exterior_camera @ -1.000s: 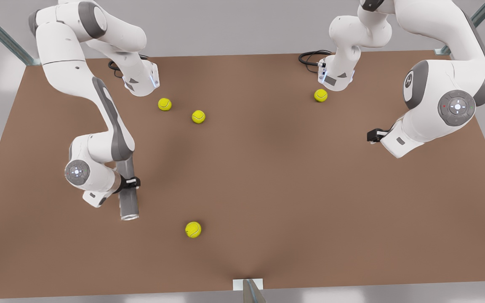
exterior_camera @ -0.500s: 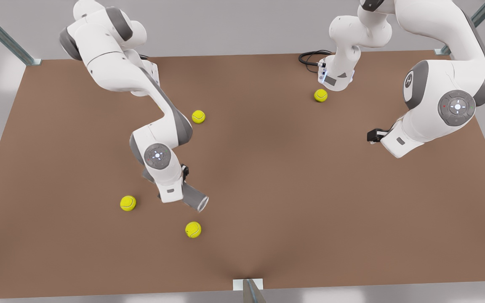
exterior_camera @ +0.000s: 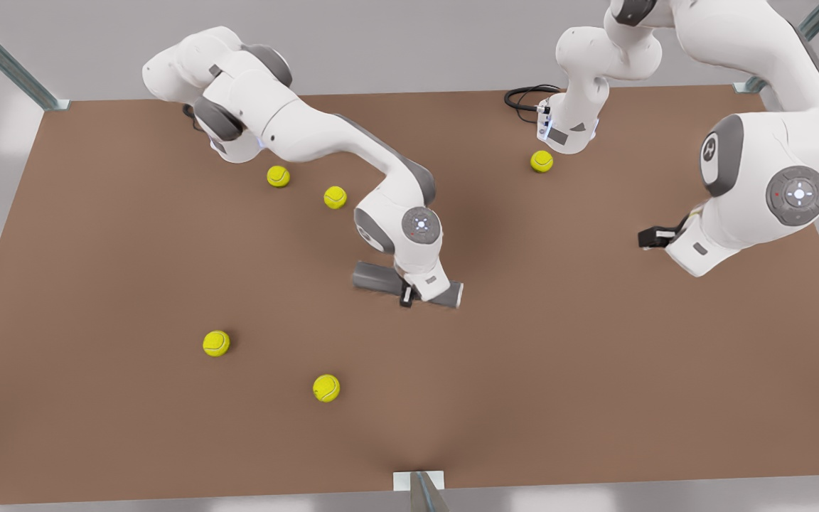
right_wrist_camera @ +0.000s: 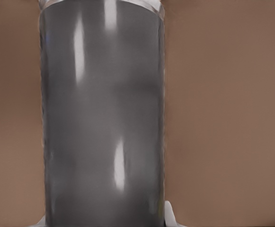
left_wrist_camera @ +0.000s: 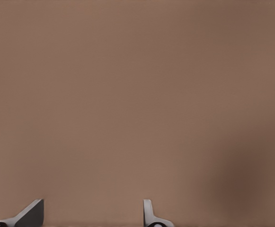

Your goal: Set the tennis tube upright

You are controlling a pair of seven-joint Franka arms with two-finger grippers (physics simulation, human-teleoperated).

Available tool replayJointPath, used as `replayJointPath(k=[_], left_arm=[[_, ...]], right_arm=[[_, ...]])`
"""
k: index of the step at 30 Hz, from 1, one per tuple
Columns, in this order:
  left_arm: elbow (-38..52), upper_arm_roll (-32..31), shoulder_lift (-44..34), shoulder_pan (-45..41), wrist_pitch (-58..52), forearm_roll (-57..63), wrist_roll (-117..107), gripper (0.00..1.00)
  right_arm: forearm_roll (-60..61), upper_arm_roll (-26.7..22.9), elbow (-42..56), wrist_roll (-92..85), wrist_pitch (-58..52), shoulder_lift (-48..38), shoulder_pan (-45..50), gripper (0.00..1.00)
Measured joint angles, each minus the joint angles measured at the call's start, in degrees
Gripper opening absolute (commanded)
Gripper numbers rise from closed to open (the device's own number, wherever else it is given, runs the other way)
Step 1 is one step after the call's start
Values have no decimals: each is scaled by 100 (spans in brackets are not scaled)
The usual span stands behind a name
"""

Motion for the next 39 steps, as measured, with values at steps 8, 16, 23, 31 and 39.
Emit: replayJointPath(k=[8, 16, 23, 31, 39], left_arm=[[0, 0, 26, -16, -13, 3, -9, 100], [-9, 105, 34, -15, -30, -8, -9, 100], [-2, 103, 234, -30, -266, -447, -22, 100], [-1539, -46, 1364, 399, 872, -3900, 1267, 100], [-1539, -602, 2509, 397, 1616, -6159, 2977, 100]], right_arm=[[176, -3, 533, 282, 70, 567, 516, 100], [194, -3, 533, 282, 79, 567, 516, 100], [670, -19, 472, 1795, -1091, -400, -99, 100], [809, -286, -3053, 2777, -1461, -4008, -4548, 100], [265, -285, -2661, 2817, -1626, -3951, -4468, 100]])
